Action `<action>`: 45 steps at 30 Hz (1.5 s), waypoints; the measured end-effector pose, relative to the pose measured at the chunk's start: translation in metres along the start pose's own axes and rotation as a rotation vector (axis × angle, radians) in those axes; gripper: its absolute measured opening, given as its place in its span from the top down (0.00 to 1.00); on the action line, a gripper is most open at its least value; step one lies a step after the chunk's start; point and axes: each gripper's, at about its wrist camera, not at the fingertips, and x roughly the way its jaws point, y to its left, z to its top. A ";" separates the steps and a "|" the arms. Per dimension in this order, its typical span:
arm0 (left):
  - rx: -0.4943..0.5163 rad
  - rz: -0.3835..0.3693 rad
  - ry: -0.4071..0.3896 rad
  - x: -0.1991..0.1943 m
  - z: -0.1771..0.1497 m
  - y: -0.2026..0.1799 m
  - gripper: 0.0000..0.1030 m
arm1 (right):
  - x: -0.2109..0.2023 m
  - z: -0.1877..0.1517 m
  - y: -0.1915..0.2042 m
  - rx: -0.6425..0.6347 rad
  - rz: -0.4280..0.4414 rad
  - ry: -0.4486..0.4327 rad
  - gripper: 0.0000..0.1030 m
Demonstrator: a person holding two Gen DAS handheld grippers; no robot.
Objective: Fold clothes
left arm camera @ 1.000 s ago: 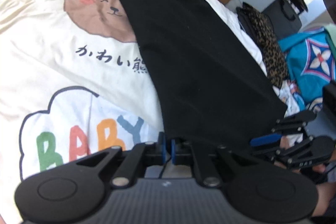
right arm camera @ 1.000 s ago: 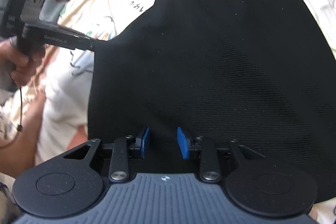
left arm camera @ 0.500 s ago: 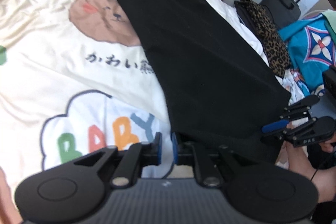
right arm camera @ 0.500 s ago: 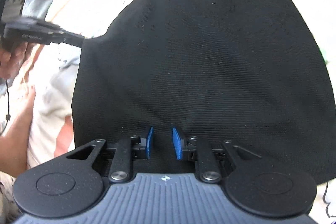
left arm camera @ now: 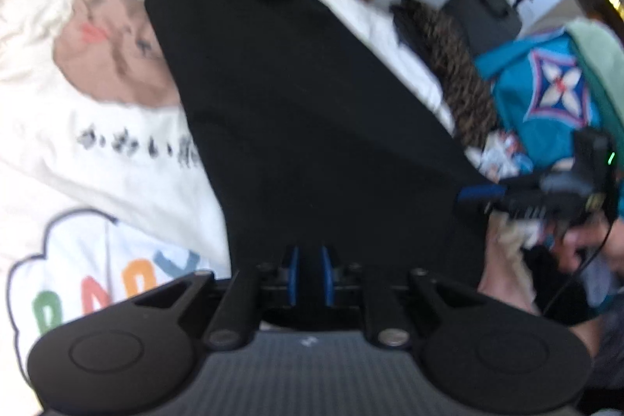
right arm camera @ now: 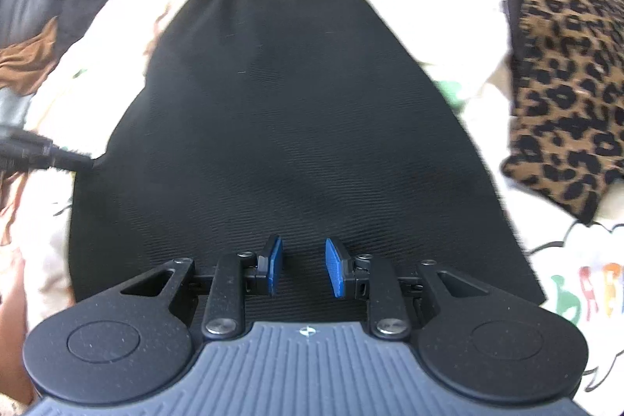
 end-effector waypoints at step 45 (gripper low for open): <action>-0.095 -0.219 0.233 0.007 -0.064 -0.030 0.65 | -0.006 -0.017 -0.075 0.145 -0.253 -0.047 0.74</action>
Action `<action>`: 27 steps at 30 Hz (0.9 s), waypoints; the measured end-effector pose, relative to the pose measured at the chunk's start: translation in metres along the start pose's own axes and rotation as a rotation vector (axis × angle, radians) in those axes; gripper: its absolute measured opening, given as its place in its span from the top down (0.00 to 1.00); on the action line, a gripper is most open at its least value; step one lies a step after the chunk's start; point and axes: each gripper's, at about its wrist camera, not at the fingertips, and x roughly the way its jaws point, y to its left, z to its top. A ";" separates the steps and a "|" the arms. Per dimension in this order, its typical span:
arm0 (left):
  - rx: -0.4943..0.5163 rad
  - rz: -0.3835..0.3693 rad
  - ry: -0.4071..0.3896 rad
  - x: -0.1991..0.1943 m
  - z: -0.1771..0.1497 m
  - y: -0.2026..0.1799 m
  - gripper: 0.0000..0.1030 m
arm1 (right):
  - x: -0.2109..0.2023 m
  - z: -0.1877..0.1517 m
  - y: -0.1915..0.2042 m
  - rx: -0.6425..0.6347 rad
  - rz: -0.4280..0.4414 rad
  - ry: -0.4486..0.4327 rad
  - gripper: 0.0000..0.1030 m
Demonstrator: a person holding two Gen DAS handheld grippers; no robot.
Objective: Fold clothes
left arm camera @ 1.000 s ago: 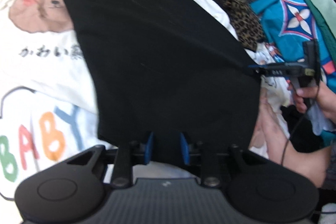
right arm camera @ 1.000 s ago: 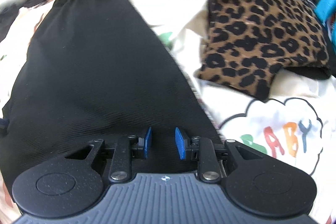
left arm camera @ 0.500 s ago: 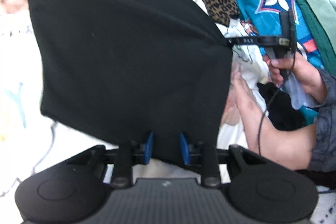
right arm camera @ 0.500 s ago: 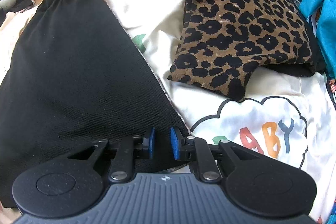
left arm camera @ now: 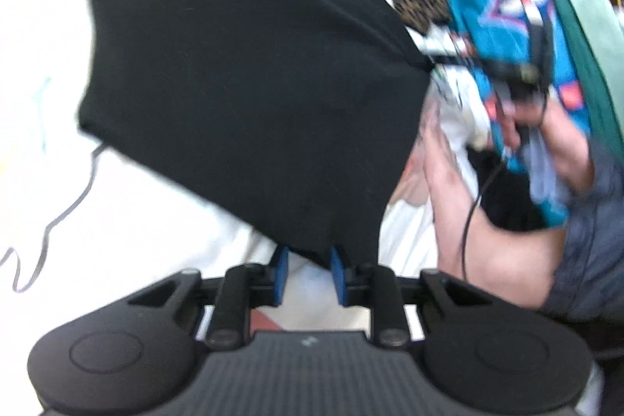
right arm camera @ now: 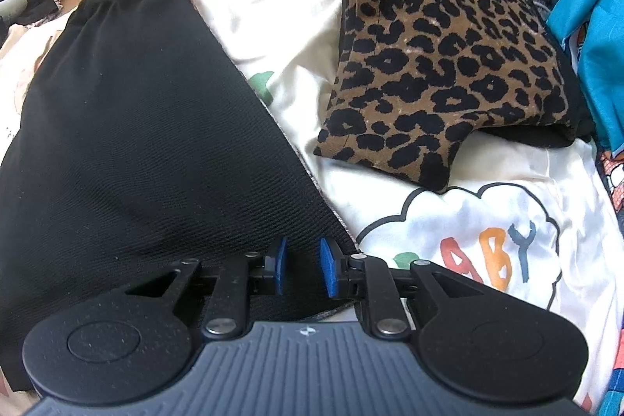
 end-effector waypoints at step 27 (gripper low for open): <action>-0.363 -0.298 -0.029 0.050 -0.027 0.038 0.78 | 0.012 0.006 -0.004 0.010 0.007 0.034 0.74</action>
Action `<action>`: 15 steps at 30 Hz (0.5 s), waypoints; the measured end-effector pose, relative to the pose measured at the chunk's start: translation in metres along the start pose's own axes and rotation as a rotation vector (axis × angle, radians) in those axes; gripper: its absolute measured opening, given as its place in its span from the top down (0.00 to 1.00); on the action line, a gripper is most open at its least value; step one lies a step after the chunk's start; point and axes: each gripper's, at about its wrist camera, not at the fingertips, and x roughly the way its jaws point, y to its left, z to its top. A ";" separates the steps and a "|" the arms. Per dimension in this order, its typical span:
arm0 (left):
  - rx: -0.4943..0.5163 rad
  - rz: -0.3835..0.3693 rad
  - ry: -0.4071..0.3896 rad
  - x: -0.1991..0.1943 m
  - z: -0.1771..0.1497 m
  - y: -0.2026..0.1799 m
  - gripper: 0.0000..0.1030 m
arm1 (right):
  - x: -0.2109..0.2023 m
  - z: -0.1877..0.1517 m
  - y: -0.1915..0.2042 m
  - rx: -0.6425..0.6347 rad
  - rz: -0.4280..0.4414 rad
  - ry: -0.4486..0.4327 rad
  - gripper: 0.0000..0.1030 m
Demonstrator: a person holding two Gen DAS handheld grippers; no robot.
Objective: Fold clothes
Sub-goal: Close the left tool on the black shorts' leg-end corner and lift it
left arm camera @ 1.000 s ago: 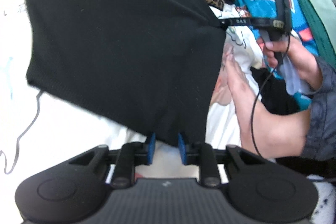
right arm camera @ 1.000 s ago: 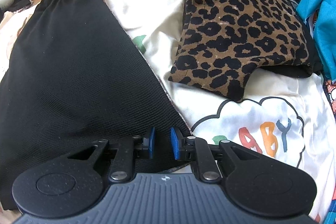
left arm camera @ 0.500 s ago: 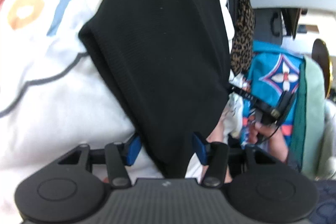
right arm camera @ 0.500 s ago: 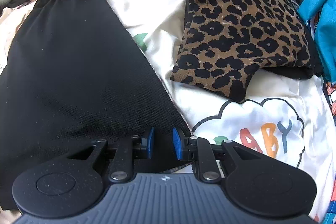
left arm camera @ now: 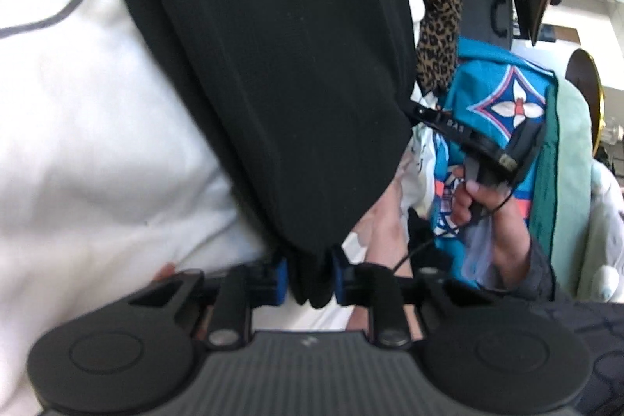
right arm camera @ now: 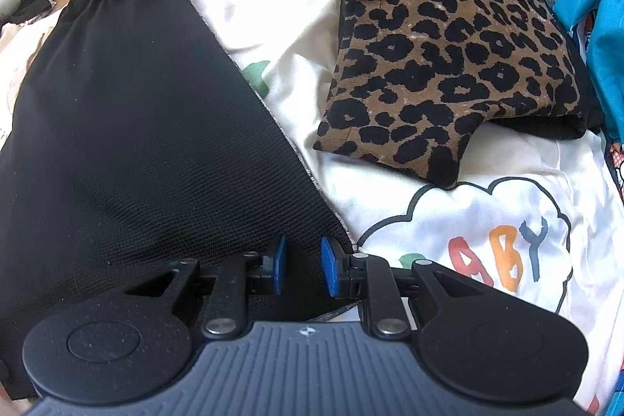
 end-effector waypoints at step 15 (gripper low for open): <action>-0.144 -0.048 -0.014 0.015 0.003 0.015 0.85 | -0.006 -0.003 -0.009 0.045 0.037 -0.011 0.73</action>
